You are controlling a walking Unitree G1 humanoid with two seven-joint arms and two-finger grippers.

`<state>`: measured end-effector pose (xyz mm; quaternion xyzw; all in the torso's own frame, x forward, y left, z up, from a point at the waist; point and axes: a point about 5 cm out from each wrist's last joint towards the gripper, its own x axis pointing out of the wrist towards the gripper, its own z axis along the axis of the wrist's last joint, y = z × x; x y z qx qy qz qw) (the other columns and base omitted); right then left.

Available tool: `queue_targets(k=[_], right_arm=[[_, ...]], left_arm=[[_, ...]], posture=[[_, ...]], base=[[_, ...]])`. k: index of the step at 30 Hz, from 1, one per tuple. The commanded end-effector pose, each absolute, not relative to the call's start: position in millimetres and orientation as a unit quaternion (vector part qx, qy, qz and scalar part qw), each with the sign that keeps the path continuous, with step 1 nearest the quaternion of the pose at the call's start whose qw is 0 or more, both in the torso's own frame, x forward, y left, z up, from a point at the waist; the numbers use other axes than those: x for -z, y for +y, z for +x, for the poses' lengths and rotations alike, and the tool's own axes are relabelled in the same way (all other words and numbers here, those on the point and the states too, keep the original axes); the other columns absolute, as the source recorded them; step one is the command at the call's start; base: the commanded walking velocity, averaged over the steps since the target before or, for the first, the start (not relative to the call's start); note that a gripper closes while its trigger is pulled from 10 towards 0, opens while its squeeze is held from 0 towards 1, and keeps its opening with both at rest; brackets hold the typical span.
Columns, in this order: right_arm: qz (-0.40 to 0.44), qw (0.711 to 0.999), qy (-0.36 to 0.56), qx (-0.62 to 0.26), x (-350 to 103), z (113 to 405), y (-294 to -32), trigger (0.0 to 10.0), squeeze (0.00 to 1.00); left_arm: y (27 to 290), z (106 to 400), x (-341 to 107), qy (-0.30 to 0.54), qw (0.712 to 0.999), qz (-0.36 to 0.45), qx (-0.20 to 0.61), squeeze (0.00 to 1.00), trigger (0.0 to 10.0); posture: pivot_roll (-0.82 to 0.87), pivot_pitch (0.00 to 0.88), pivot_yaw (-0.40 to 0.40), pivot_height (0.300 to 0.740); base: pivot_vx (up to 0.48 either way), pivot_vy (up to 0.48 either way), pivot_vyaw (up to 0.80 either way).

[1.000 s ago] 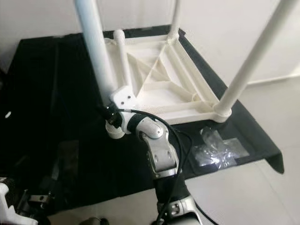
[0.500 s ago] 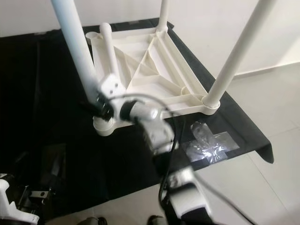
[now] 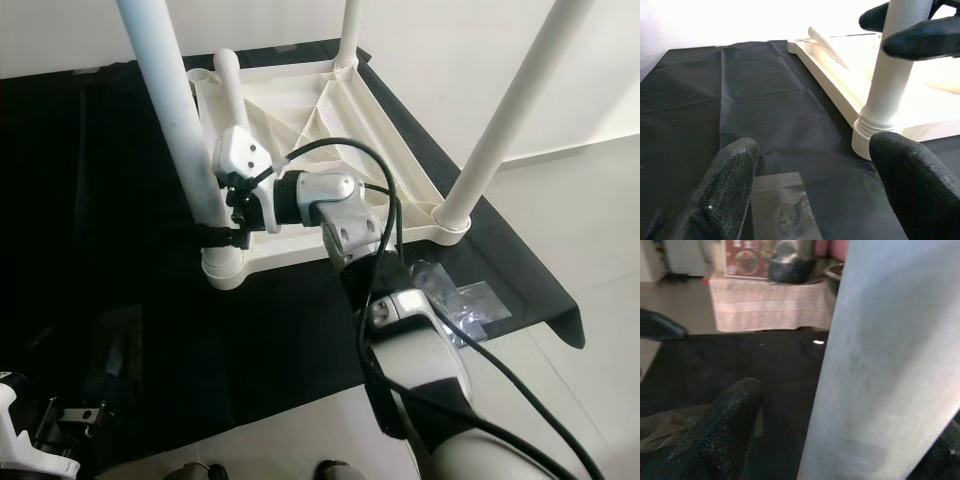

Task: Building children table

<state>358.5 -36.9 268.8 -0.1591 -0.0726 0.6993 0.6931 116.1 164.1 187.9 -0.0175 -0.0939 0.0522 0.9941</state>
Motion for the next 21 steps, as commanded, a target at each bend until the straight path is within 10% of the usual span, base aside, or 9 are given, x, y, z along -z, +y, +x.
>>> queue_targets(k=[1,5,6,15,21], right_arm=[[-0.152,0.66,-0.077,-0.732,-269,354,-31,10.0,0.0],[-0.142,0.616,-0.064,-0.773,-269,352,-33,8.3,0.0],[-0.138,0.606,-0.061,-0.781,-269,352,-34,0.0,0.0],[-0.12,0.606,-0.066,-0.784,-263,352,-34,0.0,0.0],[-0.082,0.671,-0.069,-0.734,-243,350,-41,0.0,0.0]], left_arm=[[165,115,-182,-0.075,0.995,-0.025,-0.06,0.0,10.0],[165,115,-182,-0.075,0.995,-0.024,-0.059,0.0,10.0],[165,115,-182,-0.074,0.995,-0.024,-0.058,0.0,10.0],[164,114,-182,-0.071,0.995,-0.025,-0.057,0.0,10.0],[164,114,-182,-0.071,0.996,-0.025,-0.057,0.0,10.0]], posture=[[0.15,0.166,-0.041,0.74],[0.16,0.169,-0.042,0.74],[0.16,0.173,-0.041,0.74],[0.15,0.184,-0.042,0.74],[0.15,0.188,-0.047,0.74]], base=[[0.0,0.0,0.0],[0.0,0.0,0.0],[0.0,0.0,0.0],[0.0,0.0,0.0],[0.0,0.0,0.0]])
